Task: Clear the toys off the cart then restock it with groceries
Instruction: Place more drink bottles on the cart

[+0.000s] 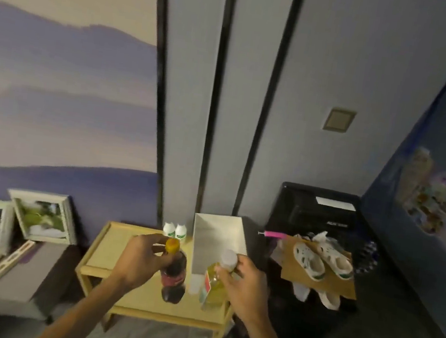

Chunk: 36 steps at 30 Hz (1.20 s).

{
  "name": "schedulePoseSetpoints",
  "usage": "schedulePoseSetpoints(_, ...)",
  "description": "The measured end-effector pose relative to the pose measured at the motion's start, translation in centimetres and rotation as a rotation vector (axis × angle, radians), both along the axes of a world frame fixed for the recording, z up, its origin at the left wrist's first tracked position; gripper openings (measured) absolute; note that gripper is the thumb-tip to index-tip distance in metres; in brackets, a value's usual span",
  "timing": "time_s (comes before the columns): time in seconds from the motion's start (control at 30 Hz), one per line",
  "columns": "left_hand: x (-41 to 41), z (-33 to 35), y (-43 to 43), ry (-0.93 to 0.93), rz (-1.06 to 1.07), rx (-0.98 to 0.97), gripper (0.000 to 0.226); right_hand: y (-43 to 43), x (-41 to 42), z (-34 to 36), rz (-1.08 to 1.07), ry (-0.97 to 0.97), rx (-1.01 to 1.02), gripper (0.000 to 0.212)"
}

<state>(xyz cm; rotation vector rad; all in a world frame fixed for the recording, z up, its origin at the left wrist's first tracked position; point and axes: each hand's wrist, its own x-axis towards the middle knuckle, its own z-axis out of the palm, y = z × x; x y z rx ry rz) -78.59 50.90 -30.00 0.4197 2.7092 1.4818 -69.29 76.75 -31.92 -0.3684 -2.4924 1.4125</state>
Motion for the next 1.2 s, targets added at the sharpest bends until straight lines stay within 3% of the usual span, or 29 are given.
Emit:
schedulePoseSetpoints(0.1,-4.0,-0.2,-5.4,0.013,0.049,-0.006,0.023,-4.3,-5.6,-0.7,0.067,-0.021,0.004,0.045)
schedulePoseSetpoints(0.23,-8.7,-1.0,-10.7,0.068,0.085,-0.033,0.018,-9.1,-11.8,-1.2,0.103,-0.019,-0.046,0.058)
schedulePoseSetpoints(0.33,-11.9,-1.7,-13.0,0.060,0.126,-0.052,0.018,-11.6,-16.1,-2.2,0.102,-0.033,-0.023,0.040)
schedulePoseSetpoints(0.4,-14.0,-2.3,-13.8,0.050,0.130,-0.058,0.016,-12.9,-18.9,-3.2,0.117,-0.040,-0.011,0.038)
schedulePoseSetpoints(0.93,-31.8,-10.3,-13.6,-0.193,0.108,-0.206,0.021,-16.9,-36.0,-11.6,0.062,-0.185,0.056,0.036)
schedulePoseSetpoints(1.2,-36.0,-15.7,-12.5,-0.276,0.068,-0.278,0.015,-18.4,-39.4,-16.8,-0.005,-0.335,0.024,0.037)
